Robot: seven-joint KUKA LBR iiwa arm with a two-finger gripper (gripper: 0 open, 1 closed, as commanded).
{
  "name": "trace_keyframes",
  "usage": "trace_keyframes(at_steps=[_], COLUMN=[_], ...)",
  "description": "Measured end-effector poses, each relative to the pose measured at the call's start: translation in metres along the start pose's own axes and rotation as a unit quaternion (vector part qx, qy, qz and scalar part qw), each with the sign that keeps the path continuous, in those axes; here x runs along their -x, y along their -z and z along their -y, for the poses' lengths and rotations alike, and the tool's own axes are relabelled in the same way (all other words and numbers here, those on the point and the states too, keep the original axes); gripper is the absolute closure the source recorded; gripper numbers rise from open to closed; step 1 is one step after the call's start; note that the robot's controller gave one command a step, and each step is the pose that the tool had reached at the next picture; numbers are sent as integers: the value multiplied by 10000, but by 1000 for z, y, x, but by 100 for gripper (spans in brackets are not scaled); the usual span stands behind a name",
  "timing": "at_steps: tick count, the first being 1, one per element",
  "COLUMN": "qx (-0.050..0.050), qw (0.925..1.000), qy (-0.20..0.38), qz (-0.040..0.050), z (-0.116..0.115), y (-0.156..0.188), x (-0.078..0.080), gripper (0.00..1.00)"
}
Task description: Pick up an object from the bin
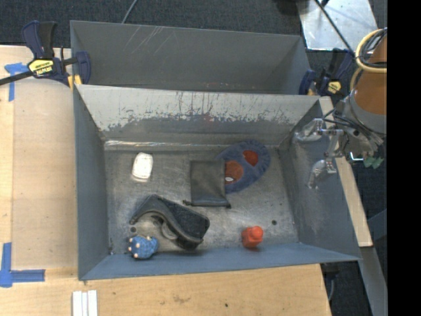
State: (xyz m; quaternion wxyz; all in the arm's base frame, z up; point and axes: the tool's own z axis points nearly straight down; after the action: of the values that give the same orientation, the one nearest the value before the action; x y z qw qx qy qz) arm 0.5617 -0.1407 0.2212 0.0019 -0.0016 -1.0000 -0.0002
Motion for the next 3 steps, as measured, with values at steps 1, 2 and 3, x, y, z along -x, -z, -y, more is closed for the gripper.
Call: trace_keyframes(at_steps=[1, 2, 3], qx=[14, 1, -3], qw=[9996, 9994, 9994], qy=[-275, -334, -330], qz=[1, -3, 55], z=[-66, -67, -67], y=[-120, -139, -134], x=[33, 62, 64], gripper=[0, 0, 100])
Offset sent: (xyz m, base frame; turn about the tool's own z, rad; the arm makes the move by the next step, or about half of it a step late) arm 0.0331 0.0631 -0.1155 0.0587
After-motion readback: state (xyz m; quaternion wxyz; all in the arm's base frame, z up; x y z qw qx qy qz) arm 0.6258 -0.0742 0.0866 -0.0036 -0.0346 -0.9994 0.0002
